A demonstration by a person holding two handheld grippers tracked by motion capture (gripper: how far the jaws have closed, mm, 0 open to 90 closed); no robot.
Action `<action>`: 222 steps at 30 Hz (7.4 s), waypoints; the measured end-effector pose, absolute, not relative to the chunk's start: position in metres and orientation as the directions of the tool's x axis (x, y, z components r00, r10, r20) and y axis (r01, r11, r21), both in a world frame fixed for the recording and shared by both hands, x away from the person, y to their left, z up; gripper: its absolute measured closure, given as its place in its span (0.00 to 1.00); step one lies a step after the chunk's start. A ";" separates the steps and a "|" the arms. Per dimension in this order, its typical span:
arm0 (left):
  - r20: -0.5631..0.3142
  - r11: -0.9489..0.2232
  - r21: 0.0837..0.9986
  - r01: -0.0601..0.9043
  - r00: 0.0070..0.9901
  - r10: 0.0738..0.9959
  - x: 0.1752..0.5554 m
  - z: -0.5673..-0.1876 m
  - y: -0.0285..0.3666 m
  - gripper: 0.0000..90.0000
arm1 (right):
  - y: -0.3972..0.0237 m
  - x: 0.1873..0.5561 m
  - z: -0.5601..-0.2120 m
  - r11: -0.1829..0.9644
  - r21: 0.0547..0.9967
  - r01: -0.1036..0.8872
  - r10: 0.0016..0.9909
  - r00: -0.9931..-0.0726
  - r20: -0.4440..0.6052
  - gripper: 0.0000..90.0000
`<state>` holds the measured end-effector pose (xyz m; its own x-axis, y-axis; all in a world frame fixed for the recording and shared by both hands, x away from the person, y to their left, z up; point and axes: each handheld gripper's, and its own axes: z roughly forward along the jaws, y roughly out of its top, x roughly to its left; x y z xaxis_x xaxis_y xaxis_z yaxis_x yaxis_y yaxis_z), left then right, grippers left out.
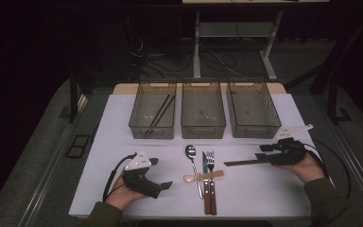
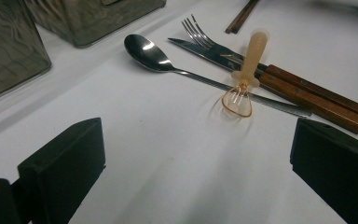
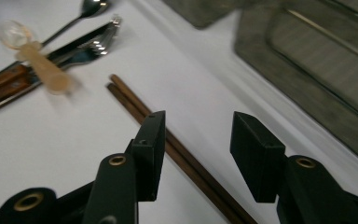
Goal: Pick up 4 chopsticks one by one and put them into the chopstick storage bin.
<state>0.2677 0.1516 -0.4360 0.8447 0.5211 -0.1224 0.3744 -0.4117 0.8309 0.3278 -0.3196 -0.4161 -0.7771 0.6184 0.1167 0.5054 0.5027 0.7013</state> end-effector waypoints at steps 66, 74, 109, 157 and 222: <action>-0.122 -0.425 0.824 0.374 0.850 0.512 0.269 -0.437 0.149 0.02 | -0.236 0.346 -0.441 0.707 0.611 0.357 0.427 -0.904 0.034 0.85; -0.121 -0.426 0.825 0.373 0.851 0.511 0.269 -0.437 0.150 0.02 | -0.237 0.365 -0.443 0.657 0.627 0.418 0.521 -0.853 0.022 0.85; -0.119 -0.424 0.827 0.369 0.852 0.509 0.267 -0.436 0.150 0.02 | -0.347 0.300 -0.417 0.526 0.665 0.531 0.641 -0.761 0.100 0.81; -0.119 -0.430 0.824 0.369 0.855 0.505 0.267 -0.437 0.149 0.02 | -0.350 0.307 -0.441 0.639 0.579 0.507 0.591 -0.805 0.052 0.95; -0.101 -0.473 0.804 0.361 0.866 0.490 0.271 -0.443 0.152 0.00 | -0.350 0.295 -0.398 0.478 0.756 0.448 0.560 -0.818 0.130 0.95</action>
<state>0.2705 0.1516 -0.4433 0.8660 0.4898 -0.1006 0.3610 -0.4732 0.8036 0.2950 -0.3498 -0.3981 -0.8181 0.5602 0.1302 0.4478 0.4782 0.7555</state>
